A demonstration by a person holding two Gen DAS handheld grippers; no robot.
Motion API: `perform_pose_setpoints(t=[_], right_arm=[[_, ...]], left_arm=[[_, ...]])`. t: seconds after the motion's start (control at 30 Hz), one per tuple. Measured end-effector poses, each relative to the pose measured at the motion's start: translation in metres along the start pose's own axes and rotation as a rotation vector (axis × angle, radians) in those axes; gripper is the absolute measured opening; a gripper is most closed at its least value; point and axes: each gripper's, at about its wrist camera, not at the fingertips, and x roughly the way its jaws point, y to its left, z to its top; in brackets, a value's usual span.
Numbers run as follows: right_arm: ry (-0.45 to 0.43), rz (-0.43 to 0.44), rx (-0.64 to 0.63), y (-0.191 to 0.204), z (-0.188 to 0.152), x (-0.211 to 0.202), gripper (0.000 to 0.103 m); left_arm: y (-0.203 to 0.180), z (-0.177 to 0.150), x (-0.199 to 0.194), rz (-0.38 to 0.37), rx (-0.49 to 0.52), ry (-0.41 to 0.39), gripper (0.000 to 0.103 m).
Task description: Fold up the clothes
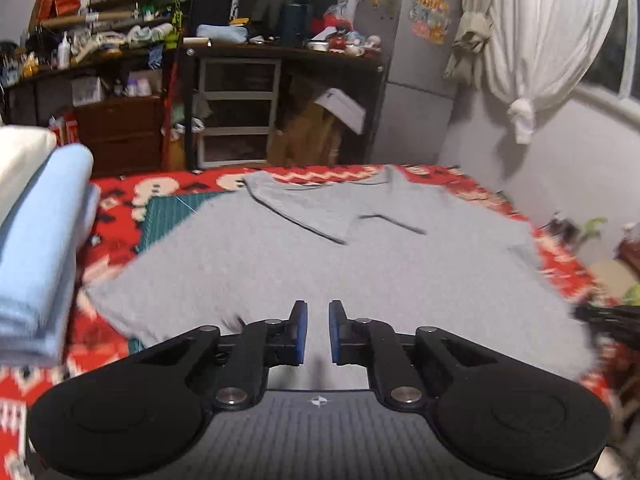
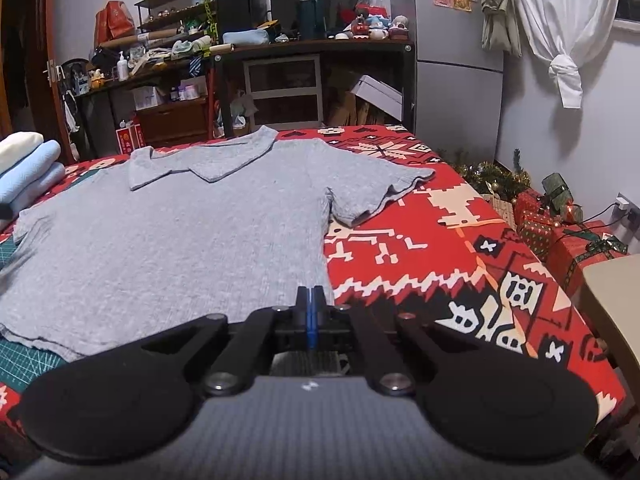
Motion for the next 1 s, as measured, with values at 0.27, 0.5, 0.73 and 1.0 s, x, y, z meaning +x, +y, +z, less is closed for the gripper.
perform_pose_setpoints(t=[0.27,0.5,0.73,1.0], right_arm=[[-0.004,0.003,0.014,-0.001,-0.001,-0.001,0.0],[0.0,-0.001,-0.005,0.002,-0.003,-0.005,0.0],[-0.015,0.016,-0.03,0.02,0.004,-0.017,0.003],[-0.005,0.069,-0.131,0.058,-0.004,-0.018,0.003]], left_arm=[[0.012,-0.019,0.017,0.05,0.031,0.107,0.005],[0.014,-0.04,-0.016,0.034,0.012,0.121,0.008],[0.001,-0.034,-0.045,-0.045,-0.011,0.076,0.008],[-0.042,-0.055,-0.032,-0.121,0.104,0.151,0.008]])
